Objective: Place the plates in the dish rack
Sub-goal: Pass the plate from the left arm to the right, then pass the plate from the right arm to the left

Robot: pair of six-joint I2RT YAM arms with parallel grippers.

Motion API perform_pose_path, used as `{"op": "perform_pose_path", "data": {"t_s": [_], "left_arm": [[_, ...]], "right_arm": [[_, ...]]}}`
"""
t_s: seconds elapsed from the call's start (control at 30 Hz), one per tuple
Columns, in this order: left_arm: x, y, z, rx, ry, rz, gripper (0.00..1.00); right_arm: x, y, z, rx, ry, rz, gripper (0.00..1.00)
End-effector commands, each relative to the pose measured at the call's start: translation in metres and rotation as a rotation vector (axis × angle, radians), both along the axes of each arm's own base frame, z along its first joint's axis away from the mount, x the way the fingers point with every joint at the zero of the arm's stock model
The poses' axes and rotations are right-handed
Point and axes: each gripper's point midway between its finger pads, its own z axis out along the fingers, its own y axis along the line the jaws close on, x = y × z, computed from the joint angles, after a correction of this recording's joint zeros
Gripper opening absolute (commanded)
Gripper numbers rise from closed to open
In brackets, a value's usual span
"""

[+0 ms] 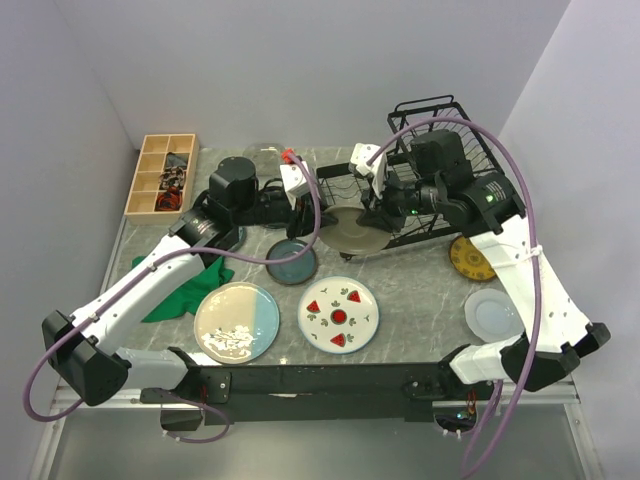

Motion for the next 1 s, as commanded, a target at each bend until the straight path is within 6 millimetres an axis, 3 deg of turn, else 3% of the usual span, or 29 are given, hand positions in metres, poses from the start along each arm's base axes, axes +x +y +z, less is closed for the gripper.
{"op": "perform_pose_path", "data": {"t_s": [0.0, 0.03, 0.07, 0.17, 0.3, 0.4, 0.43, 0.5, 0.53, 0.67, 0.83, 0.87, 0.9, 0.93, 0.97], "left_arm": [[0.003, 0.006, 0.036, -0.108, -0.082, 0.060, 0.54], [0.002, 0.009, 0.041, -0.124, -0.091, 0.071, 0.82], [0.003, 0.010, 0.038, -0.126, -0.086, 0.087, 0.99], [0.005, 0.017, 0.043, -0.133, -0.109, 0.129, 0.99], [0.029, 0.039, 0.053, -0.140, -0.153, 0.326, 0.99], [0.037, 0.057, 0.058, -0.151, -0.172, 0.436, 0.99], [0.039, 0.066, 0.071, -0.185, -0.201, 0.486, 1.00], [0.041, 0.073, 0.071, -0.197, -0.209, 0.519, 0.99], [0.039, 0.075, 0.073, -0.203, -0.219, 0.522, 0.99], [0.040, 0.076, 0.072, -0.198, -0.219, 0.524, 0.99], [0.042, 0.074, 0.070, -0.193, -0.212, 0.516, 1.00], [0.042, 0.073, 0.069, -0.190, -0.211, 0.516, 0.99], [0.042, 0.074, 0.068, -0.188, -0.213, 0.518, 0.99], [0.042, 0.074, 0.068, -0.187, -0.215, 0.519, 0.99], [0.042, 0.075, 0.069, -0.187, -0.217, 0.519, 0.99]], "right_arm": [[-0.005, -0.010, 0.035, 0.036, -0.167, 0.007, 0.00], [-0.004, -0.012, 0.038, 0.031, -0.189, -0.001, 0.00], [-0.002, -0.015, 0.041, 0.027, -0.210, -0.010, 0.00], [0.006, -0.027, 0.051, -0.017, -0.293, -0.046, 0.00], [0.026, -0.054, 0.070, -0.111, -0.469, -0.114, 0.00], [0.057, -0.083, 0.086, -0.215, -0.609, -0.221, 0.00], [0.066, -0.095, 0.098, -0.245, -0.653, -0.272, 0.00], [0.091, -0.114, 0.107, -0.302, -0.692, -0.322, 0.00], [0.096, -0.122, 0.129, -0.299, -0.742, -0.352, 0.00], [0.137, -0.146, 0.158, -0.409, -0.873, -0.414, 0.00], [0.184, -0.158, 0.162, -0.597, -1.006, -0.342, 0.00], [0.199, -0.158, 0.154, -0.636, -1.003, -0.308, 0.00], [0.201, -0.160, 0.170, -0.623, -1.043, -0.321, 0.00], [0.208, -0.165, 0.172, -0.637, -1.049, -0.322, 0.00], [0.223, -0.165, 0.163, -0.671, -1.043, -0.290, 0.00]]}}
